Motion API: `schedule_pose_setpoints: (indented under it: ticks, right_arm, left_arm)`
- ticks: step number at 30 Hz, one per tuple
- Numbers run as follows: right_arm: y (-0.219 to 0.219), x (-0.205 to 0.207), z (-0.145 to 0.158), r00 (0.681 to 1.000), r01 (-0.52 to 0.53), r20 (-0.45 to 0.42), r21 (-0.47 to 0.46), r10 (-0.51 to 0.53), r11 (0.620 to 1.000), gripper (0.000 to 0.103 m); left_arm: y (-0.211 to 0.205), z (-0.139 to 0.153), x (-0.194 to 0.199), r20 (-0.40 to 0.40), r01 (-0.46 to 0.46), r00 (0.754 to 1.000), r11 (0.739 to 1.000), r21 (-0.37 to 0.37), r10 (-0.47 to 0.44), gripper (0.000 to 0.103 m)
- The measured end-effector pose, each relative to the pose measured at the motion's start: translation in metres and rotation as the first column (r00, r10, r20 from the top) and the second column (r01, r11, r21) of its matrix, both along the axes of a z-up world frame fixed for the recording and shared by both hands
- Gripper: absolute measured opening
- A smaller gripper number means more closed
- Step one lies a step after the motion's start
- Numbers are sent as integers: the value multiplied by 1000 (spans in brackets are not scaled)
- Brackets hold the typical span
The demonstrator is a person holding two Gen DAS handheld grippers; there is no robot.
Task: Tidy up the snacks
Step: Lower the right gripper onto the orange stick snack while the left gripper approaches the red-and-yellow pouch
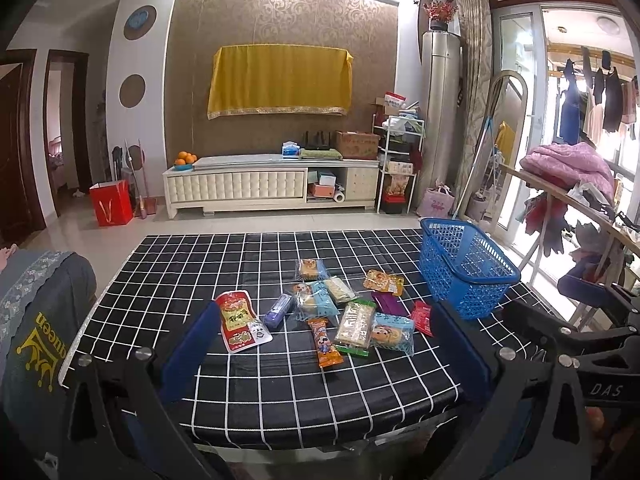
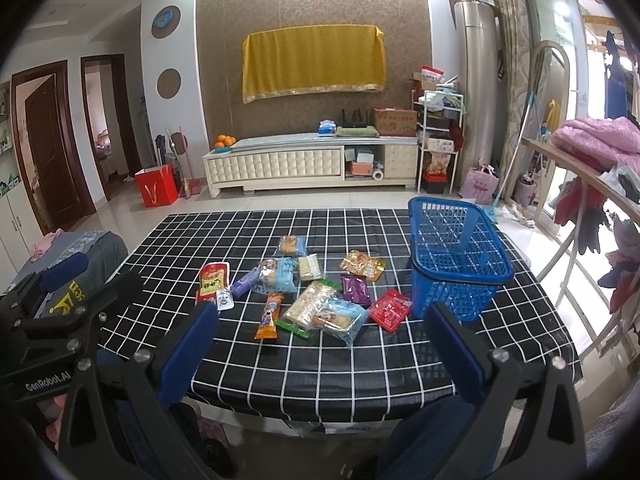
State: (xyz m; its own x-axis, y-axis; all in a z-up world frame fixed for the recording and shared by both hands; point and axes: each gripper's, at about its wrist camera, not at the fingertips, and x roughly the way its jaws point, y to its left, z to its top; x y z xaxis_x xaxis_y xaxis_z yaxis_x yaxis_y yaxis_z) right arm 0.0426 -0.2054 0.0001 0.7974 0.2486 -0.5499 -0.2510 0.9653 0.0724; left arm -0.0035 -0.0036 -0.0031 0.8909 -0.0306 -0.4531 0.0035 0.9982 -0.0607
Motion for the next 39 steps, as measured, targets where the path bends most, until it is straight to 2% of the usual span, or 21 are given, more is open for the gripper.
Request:
schedule_pose_setpoints:
  ticks: [13,19,22,31,39]
  right_arm:
    - [0,16,9,1000,3,-8,4,-3,1000,103]
    - [4,46,15,1000,4,-12,14,-4,1000,103]
    - [13,74,11,998,-31,-48,6,31,1000,103]
    - [55,149,-34,970,-131,-204,31,135,991,103]
    - [92,188,-81,922,-197,-334,27,194,980,103]
  left_arm:
    - [-1,11,17,-3,4,1000,1000,12,-4,103]
    - [12,15,49,-29,-17,999,1000,23,17,103]
    - [24,11,70,-53,-29,998,999,20,30,103]
    - [65,-28,129,-187,-62,981,998,-10,59,103]
    - [110,-83,164,-328,-123,940,990,-69,94,103]
